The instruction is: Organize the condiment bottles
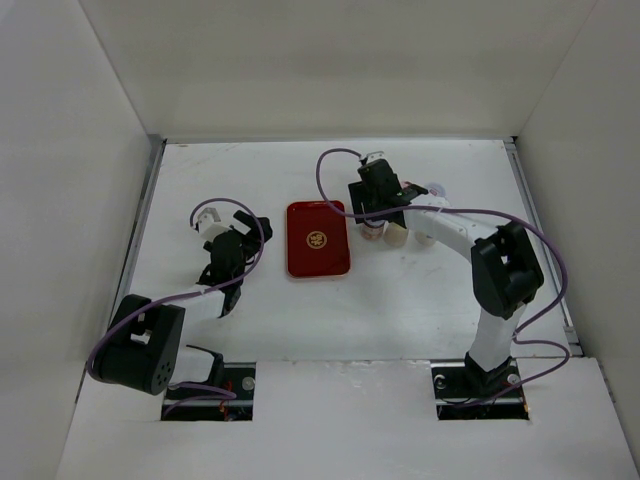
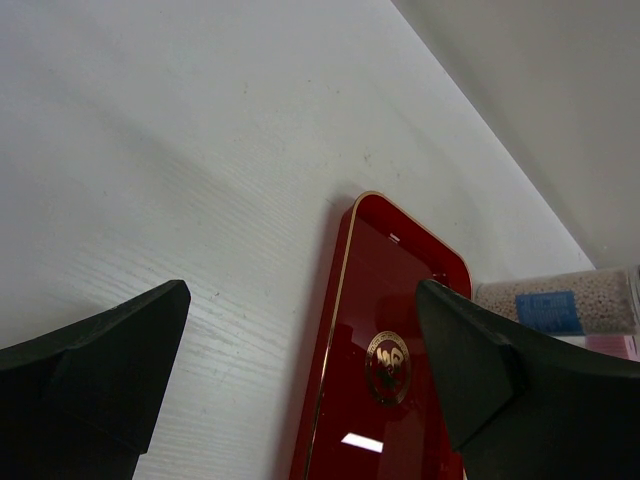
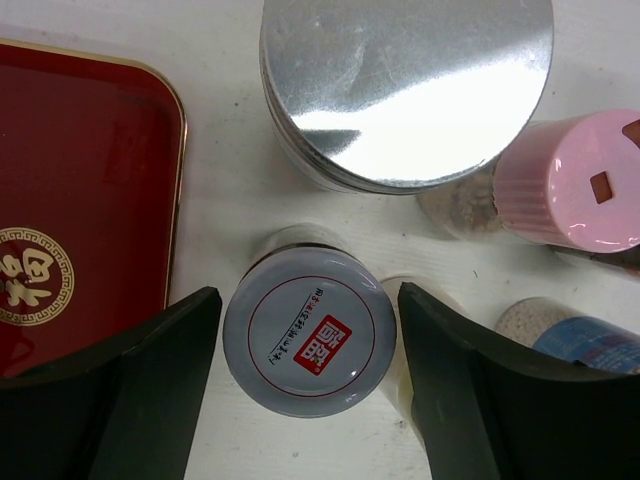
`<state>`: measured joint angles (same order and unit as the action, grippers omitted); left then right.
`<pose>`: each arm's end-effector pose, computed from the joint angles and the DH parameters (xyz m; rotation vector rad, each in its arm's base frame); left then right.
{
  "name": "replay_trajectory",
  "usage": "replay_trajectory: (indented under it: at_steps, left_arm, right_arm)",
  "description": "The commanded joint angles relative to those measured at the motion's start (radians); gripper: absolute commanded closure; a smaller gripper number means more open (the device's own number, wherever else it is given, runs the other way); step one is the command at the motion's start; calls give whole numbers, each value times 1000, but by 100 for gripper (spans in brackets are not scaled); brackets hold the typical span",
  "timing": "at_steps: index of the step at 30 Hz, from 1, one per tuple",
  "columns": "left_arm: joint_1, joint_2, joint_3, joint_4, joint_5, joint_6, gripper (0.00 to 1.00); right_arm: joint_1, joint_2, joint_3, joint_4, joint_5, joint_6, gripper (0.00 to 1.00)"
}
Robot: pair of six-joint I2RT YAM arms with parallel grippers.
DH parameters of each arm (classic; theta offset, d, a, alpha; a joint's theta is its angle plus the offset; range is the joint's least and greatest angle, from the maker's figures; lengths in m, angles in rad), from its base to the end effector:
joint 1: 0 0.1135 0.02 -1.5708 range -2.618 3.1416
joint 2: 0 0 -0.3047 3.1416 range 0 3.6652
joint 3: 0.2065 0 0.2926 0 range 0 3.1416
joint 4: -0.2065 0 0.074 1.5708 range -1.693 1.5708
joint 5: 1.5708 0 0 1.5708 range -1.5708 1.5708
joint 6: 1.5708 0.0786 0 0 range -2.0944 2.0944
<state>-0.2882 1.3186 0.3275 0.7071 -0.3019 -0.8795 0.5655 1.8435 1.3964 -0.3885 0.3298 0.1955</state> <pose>0.2886 -0.0612 0.1601 -0.7462 1.7207 -0.5338 0.4238 0.2388 0.2272 -0.2835 2.3316 -0.0269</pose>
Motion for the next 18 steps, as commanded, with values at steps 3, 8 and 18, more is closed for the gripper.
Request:
replay_trajectory:
  at_steps: [3,8,18]
  left_arm:
    - [7,-9,1,52,9,-6,0]
    - [7,-7,-1,52,9,-7,0]
    - [7,-1,2,52,14,-7,0]
  right_arm:
    - [3,-4,-7,7,-3,-16,34]
    - [3,-35,-4,23,37,-5,51]
    - [98,-161,65,99,97,-30,50]
